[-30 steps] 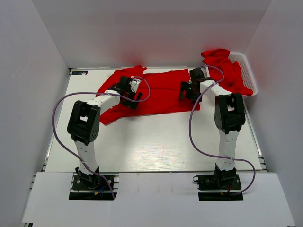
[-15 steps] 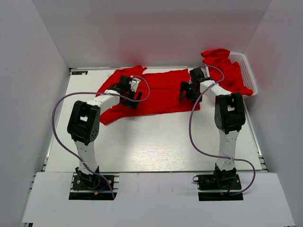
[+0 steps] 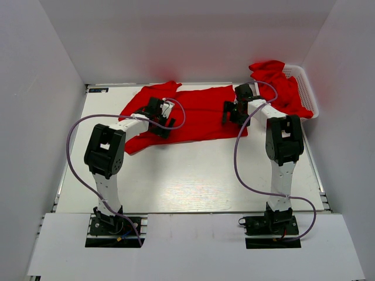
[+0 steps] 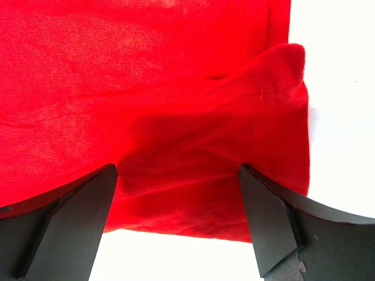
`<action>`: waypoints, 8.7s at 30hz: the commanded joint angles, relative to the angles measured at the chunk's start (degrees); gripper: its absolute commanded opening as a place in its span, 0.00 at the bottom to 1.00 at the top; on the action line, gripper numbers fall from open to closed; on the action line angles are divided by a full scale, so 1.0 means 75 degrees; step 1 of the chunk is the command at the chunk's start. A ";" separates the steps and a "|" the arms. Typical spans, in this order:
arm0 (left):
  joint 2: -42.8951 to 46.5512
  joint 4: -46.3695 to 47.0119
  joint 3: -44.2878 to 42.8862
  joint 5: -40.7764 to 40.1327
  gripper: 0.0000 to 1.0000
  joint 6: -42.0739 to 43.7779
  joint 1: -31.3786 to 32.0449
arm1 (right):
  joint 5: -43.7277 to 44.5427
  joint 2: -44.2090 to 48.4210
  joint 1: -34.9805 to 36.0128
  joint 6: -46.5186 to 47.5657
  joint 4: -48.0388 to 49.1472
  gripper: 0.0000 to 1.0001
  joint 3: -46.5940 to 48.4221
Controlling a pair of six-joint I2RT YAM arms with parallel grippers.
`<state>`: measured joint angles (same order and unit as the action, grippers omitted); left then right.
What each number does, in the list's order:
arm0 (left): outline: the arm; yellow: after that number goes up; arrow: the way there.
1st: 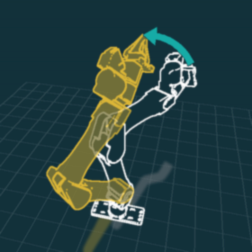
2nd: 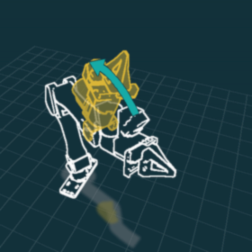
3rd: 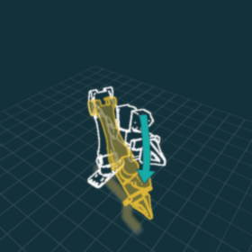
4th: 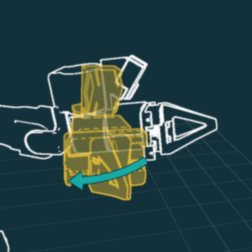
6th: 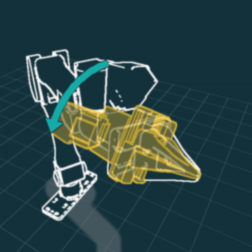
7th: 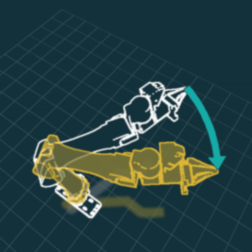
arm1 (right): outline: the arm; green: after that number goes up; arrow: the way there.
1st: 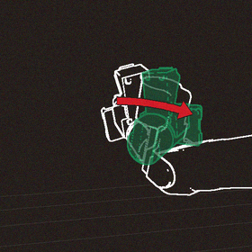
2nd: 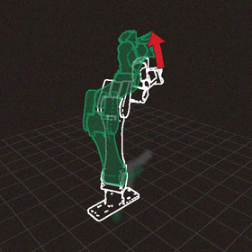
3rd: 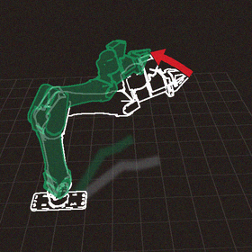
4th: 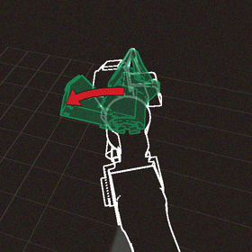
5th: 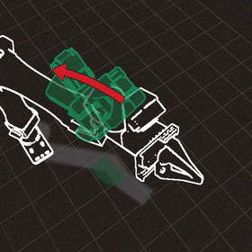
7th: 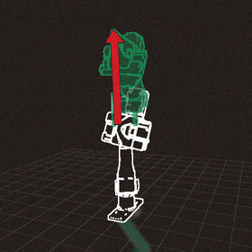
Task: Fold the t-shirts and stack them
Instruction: Fold the flattened tshirt in 1/3 of the way, then grap the side of the flattened tshirt furthest away from the robot with both arms
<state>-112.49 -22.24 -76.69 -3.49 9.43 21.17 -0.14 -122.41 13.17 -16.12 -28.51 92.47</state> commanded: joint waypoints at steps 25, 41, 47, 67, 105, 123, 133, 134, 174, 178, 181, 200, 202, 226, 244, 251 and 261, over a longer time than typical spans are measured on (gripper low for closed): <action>-0.0084 0.0364 -0.0135 -0.0930 0.61 -0.0215 0.0013 | 0.0101 -0.0026 -0.0221 -0.0007 -0.0218 0.90 -0.0200; 0.0466 0.0621 -0.0310 -0.1586 0.00 -0.0859 -0.0127 | 0.0194 -0.0073 -0.0291 -0.0031 -0.0265 0.90 -0.0305; 0.0468 0.0961 -0.0240 -0.2148 0.00 -0.0929 -0.0127 | 0.0101 -0.0085 -0.0326 0.0004 -0.0253 0.90 -0.0305; -0.0166 0.1161 -0.0814 -0.3998 0.00 -0.1642 -0.0490 | 0.0078 -0.0179 -0.0361 0.0087 -0.0347 0.90 -0.0176; 0.0186 -0.0925 -0.1343 -0.0039 0.99 -0.3165 -0.0924 | -0.0543 0.0841 -0.0291 0.0661 0.0086 0.90 -0.0106; 0.1319 -0.0233 0.2616 0.0957 0.99 -0.4526 -0.1006 | -0.0463 0.1601 -0.0326 -0.0487 0.1072 0.90 -0.3630; 0.4144 -0.1780 0.4867 0.0605 0.99 -0.5721 -0.0854 | -0.0168 0.4518 -0.0244 -0.2244 0.1095 0.90 -0.7740; 0.4692 -0.1978 0.5171 0.0768 0.99 -0.5792 -0.0854 | -0.0227 0.5170 -0.0256 -0.2280 0.1037 0.90 -0.7944; -0.1921 -0.2929 -0.5043 -0.1200 0.99 -0.2009 -0.0502 | 0.0581 0.3010 0.0236 -0.0768 -0.1155 0.90 -0.1419; -0.2227 -0.2661 -0.5244 -0.1129 0.99 -0.1399 -0.0327 | 0.0826 0.2740 0.0201 -0.0839 -0.1109 0.90 -0.1103; -0.2403 -0.2472 -0.5244 -0.0953 0.99 -0.1222 -0.0257 | 0.0851 0.2482 0.0213 -0.0862 -0.1179 0.90 -0.0834; -0.3247 -0.2051 -0.5490 -0.1246 0.99 -0.1386 -0.0115 | 0.0968 0.1884 0.0201 -0.0956 -0.1390 0.90 -0.0399; -0.3248 -0.2050 -0.5490 -0.1316 0.99 -0.1468 -0.0115 | 0.0957 0.1837 0.0201 -0.0979 -0.1401 0.90 -0.0411; -0.2861 -0.1968 -0.5115 -0.2230 0.87 -0.1785 -0.0256 | 0.1121 0.1638 0.0190 -0.0980 -0.1542 0.90 -0.0317; -0.2931 -0.1664 -0.4916 -0.1680 0.00 -0.1961 -0.0256 | 0.1237 0.1450 0.0178 -0.1050 -0.1648 0.90 -0.0258; -0.2569 -0.1558 -0.4846 -0.1902 0.00 -0.1961 -0.0256 | 0.1285 0.1251 0.0201 -0.1038 -0.1508 0.90 -0.0037; -0.2357 -0.1722 -0.4939 -0.2206 0.00 -0.1809 -0.0256 | 0.1916 0.0173 0.0201 -0.1284 -0.1356 0.90 0.1205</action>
<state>-136.68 -34.83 -113.71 -17.96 -4.73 19.62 10.48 -119.72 14.76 -24.16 -39.97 97.86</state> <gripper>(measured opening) 0.023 0.905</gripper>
